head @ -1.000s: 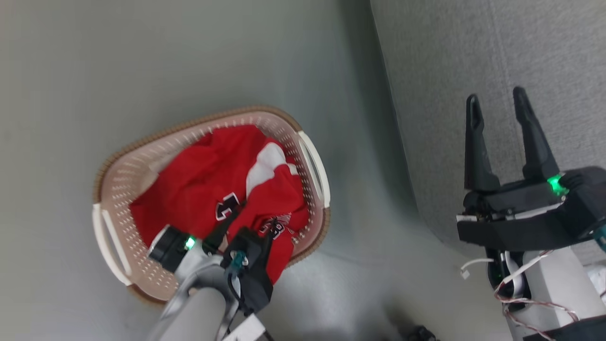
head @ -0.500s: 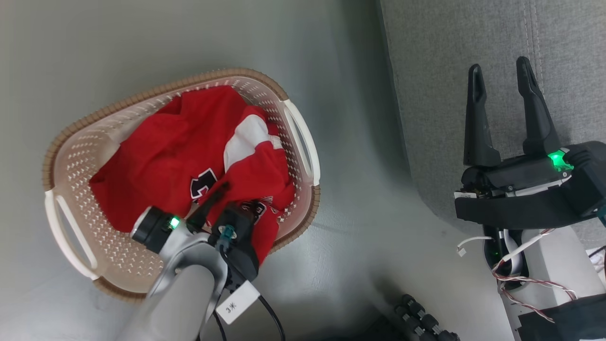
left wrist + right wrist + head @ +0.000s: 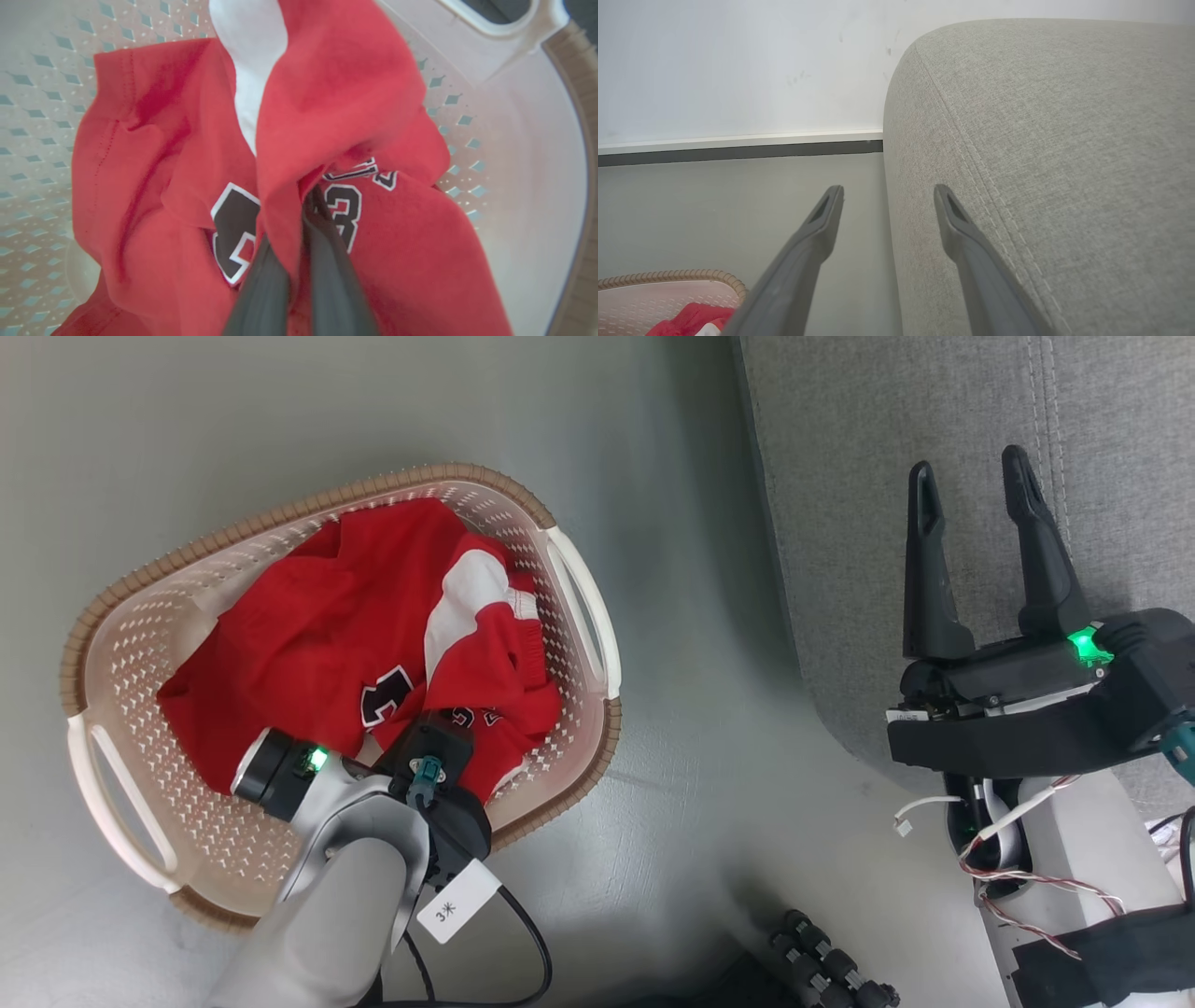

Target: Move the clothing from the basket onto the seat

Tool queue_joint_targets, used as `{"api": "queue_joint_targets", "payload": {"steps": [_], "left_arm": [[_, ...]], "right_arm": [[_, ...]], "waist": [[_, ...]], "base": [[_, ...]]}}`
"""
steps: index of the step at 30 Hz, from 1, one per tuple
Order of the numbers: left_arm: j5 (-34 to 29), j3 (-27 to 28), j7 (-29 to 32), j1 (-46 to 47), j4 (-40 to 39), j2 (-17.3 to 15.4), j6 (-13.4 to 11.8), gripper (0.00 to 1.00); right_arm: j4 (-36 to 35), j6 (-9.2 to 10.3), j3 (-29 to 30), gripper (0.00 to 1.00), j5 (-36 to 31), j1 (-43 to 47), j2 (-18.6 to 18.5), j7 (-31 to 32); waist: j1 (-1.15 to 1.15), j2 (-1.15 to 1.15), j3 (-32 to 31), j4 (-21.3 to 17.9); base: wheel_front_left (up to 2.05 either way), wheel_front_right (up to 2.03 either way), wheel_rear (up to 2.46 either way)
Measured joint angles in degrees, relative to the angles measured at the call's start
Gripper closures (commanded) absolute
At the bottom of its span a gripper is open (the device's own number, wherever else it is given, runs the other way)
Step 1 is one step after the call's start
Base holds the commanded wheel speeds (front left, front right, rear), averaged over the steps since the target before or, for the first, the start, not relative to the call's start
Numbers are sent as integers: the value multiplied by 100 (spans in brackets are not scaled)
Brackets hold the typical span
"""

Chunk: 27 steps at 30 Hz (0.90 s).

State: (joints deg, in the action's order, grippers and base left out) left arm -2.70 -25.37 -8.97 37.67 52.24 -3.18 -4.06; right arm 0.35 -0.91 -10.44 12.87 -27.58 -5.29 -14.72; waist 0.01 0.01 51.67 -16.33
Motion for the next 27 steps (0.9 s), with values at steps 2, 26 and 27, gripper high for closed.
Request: {"api": "queue_joint_targets", "payload": {"steps": [2,26,27], "left_arm": [[1,10,-64,2,56,1,-5,100],[1000,-475,-533,-19,-827,42,57,100],[1013,-504,-533,-19,-870,45,62,100]], "right_arm": [[55,-12,23,0,-51,0,7,0],[1337,-222,210,0,-134,123,4,0],[1403,-224,229,0,-134,159,-4,0]], "waist": [[0,0,-29,2],[-1,-1,-1255,531],[-1,-1,-1323,570]], "base": [[0,0,0],[0,0,0],[0,0,0]]}}
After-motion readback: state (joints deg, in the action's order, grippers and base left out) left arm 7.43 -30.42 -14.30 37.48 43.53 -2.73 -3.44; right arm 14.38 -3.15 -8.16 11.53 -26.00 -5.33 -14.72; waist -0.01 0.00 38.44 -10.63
